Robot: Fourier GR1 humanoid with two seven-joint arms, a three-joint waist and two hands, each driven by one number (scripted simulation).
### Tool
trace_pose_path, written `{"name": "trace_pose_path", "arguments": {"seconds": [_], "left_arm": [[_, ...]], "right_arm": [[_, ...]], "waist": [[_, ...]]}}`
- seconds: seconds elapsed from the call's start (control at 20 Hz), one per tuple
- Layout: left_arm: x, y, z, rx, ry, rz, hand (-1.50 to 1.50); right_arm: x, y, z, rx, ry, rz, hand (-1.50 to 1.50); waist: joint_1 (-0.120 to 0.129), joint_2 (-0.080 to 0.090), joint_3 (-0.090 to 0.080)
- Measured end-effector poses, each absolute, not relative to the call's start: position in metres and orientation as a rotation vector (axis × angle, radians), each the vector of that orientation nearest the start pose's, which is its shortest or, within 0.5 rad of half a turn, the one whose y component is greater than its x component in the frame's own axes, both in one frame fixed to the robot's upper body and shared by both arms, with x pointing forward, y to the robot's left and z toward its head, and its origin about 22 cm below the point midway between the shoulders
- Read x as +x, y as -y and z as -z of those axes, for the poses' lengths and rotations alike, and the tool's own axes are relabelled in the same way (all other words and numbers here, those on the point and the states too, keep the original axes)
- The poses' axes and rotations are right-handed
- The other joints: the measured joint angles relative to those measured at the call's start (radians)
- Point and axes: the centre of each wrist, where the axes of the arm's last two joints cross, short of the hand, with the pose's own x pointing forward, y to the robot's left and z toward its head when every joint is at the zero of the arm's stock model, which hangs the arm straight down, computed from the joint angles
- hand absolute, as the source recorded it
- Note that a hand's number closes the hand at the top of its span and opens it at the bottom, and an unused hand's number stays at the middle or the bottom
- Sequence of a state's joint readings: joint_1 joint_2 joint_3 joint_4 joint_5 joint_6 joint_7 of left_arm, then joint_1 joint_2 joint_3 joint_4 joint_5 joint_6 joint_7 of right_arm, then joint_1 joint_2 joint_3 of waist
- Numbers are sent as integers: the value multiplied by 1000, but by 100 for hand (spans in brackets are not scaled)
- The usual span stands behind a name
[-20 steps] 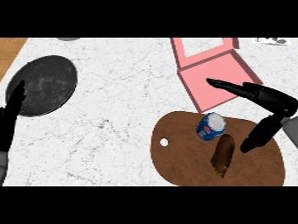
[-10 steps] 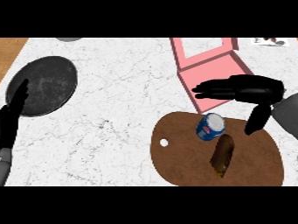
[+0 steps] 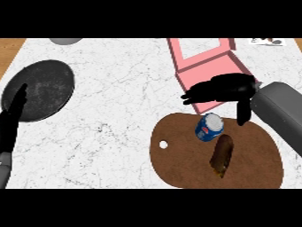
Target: Pick the can from the cutting board and place it in the cardboard box
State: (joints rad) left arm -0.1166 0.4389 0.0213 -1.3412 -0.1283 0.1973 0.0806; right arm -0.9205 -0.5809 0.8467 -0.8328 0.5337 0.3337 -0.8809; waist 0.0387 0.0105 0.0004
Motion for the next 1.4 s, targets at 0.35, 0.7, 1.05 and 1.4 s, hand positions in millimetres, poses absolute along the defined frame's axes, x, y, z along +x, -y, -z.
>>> {"name": "trace_pose_path", "arguments": {"seconds": [0.35, 0.7, 1.05, 1.4], "left_arm": [[267, -349, -14, 638, 1379, 229, 0], [265, -351, -15, 642, 1373, 222, 0], [261, -356, -15, 644, 1367, 214, 0], [262, -366, -19, 648, 1358, 209, 0]], "right_arm": [[414, 207, -68, 167, 1436, -2224, -150], [412, 199, -58, 202, 1437, -2251, -150], [407, 203, -64, 253, 1474, -2258, -150], [392, 201, -68, 279, 1477, -2309, -150]], "waist": [[-15, -4, 0], [-26, -8, 0], [-32, -11, -1], [-39, -13, -1]]}}
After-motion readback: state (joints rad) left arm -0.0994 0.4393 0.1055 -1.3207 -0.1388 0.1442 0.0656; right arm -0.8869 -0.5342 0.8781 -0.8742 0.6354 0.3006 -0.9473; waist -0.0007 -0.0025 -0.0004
